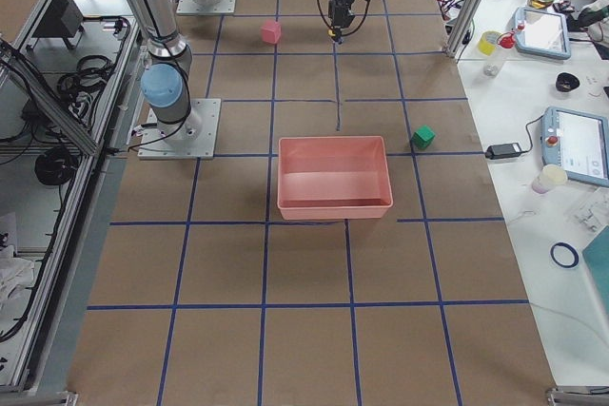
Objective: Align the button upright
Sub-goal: 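Lift the button with the left gripper and rotate it cap-down, then set the button upright on the table with the left gripper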
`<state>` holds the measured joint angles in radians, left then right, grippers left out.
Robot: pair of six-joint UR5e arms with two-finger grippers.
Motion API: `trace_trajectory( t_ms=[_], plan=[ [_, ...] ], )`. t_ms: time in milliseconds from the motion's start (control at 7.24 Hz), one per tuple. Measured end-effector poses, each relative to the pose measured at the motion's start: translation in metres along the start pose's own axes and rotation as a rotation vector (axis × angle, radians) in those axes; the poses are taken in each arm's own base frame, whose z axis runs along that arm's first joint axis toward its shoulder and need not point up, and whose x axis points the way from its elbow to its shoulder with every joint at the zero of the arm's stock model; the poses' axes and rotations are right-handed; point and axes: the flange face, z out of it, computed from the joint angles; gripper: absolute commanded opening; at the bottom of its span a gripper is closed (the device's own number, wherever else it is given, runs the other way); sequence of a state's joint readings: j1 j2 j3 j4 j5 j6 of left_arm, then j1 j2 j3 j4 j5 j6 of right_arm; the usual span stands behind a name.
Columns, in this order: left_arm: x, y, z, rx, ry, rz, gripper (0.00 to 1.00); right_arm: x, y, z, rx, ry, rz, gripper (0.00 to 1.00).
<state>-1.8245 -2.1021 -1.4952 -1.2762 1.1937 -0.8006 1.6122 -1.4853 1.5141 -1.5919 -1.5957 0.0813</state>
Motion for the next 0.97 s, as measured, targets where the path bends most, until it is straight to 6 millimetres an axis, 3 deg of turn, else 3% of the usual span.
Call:
trace_trajectory(
  t_ms=[276,553,829,967],
  plan=[
    [0.002,-0.022,0.007,-0.069,0.036,-0.106,0.29,0.0,0.0,0.0,0.001,0.0,0.0,1.0],
    [-0.002,-0.049,0.014,-0.148,0.103,-0.138,0.28,0.0,0.0,0.0,0.004,0.001,0.001,1.0],
    [-0.003,-0.056,0.024,-0.22,0.152,-0.153,0.3,0.0,-0.001,-0.001,0.007,0.002,0.001,1.0],
    [-0.006,-0.059,0.027,-0.224,0.15,-0.163,0.38,0.0,-0.001,-0.001,0.008,0.002,0.002,1.0]
  ],
)
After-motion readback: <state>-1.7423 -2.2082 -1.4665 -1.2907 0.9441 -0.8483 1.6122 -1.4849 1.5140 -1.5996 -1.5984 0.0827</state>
